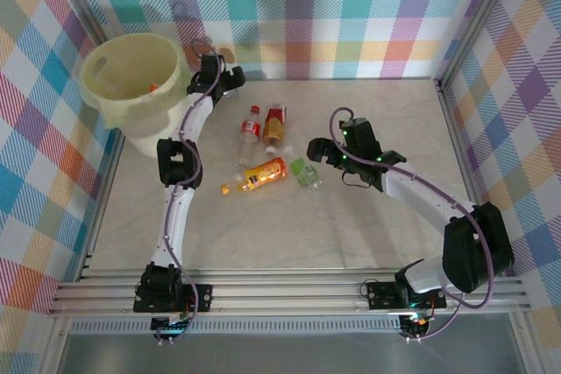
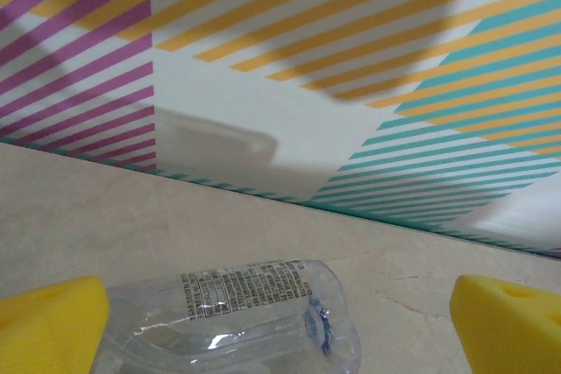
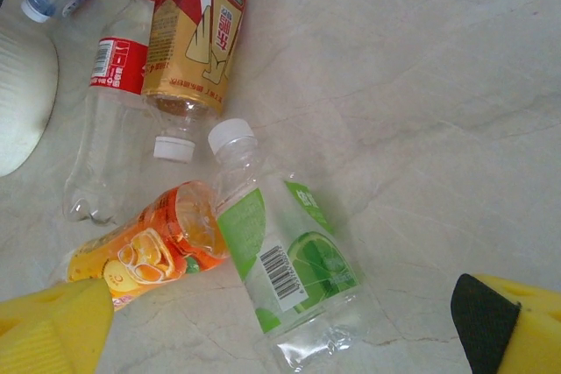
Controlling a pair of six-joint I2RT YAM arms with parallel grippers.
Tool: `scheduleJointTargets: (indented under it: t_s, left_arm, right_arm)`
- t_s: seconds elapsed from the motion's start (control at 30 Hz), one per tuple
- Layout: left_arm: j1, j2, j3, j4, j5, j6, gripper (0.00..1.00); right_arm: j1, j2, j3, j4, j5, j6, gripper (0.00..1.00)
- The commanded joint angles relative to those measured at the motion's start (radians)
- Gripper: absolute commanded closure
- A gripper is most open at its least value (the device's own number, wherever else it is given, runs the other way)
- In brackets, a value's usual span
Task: Put the plastic bottles in the bin
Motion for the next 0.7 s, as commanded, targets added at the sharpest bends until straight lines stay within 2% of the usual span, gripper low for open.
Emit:
scheduleJointTargets:
  t_s: [0.0, 0.3, 0.5, 0.67]
  left_arm:
    - [-0.011, -0.012, 0.022, -0.139, 0.053, -0.023, 0.01]
    - [-0.042, -0.092, -0.061, -0.274, 0.079, -0.051, 0.03]
    - [-0.074, -0.273, -0.32, -0.209, 0.117, -0.091, 0.04]
    - [-0.114, -0.391, -0.407, -0.186, 0.115, -0.072, 0.04]
  right_arm:
    - [0.002, 0.004, 0.044, -0.002, -0.026, 0.01, 0.0]
    - [0.002, -0.015, 0.047, 0.001, -0.051, -0.001, 0.0]
    - [0.002, -0.049, 0.029, -0.001, -0.053, -0.003, 0.0]
    - [0.002, -0.074, 0.012, 0.004, -0.048, -0.003, 0.0]
